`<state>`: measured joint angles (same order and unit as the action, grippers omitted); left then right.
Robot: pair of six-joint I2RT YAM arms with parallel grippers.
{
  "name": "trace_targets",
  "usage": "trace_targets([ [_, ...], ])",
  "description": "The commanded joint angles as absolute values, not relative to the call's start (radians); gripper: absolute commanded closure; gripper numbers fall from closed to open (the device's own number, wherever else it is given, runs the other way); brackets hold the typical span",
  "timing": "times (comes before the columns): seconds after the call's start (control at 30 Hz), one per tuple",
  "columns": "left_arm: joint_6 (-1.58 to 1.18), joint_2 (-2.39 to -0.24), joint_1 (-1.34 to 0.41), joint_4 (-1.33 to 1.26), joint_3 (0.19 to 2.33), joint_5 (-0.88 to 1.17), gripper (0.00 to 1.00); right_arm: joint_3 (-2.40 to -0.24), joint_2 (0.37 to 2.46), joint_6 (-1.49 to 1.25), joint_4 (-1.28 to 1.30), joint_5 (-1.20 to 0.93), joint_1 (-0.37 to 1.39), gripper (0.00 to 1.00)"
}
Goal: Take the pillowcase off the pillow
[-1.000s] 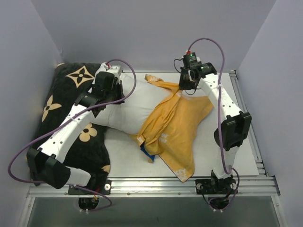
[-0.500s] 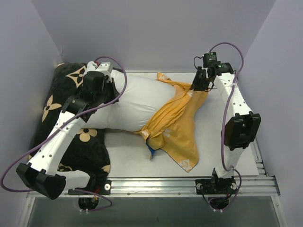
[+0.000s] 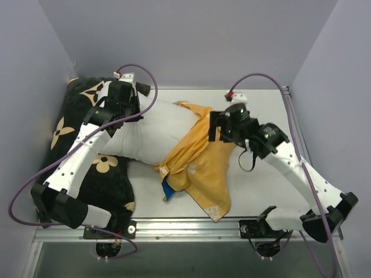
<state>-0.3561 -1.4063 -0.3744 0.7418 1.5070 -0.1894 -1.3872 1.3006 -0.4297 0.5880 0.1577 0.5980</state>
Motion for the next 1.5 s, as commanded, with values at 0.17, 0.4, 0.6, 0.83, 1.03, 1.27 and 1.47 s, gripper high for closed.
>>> trace_targets([
  [0.17,-0.344,-1.399,-0.364,0.680,1.601,-0.278,1.00,-1.226,1.284,-0.667,0.546,0.538,1.069,0.17],
  [0.4,-0.344,-1.396,-0.368,0.689,1.612,-0.264,1.00,-1.258,1.439,-0.733,0.393,0.637,1.147,0.16],
  [0.6,-0.336,-1.396,-0.367,0.699,1.635,-0.253,1.00,-1.306,1.554,-0.719,0.383,0.611,1.140,0.39],
  [0.83,-0.328,-1.434,-0.284,0.730,1.772,-0.187,1.00,-1.087,1.396,-0.771,0.434,0.617,1.109,0.96],
  [1.03,-0.336,-1.494,-0.212,0.767,1.976,-0.155,1.00,-0.875,1.165,-0.853,0.529,0.617,1.030,0.95],
  [1.27,-0.356,-1.512,-0.149,0.796,2.127,-0.137,1.00,-0.736,0.999,-0.799,0.534,0.499,0.751,0.94],
  [1.47,-0.365,-1.511,-0.085,0.831,2.212,-0.106,1.00,-0.721,1.002,-0.695,0.459,0.280,0.370,0.98],
])
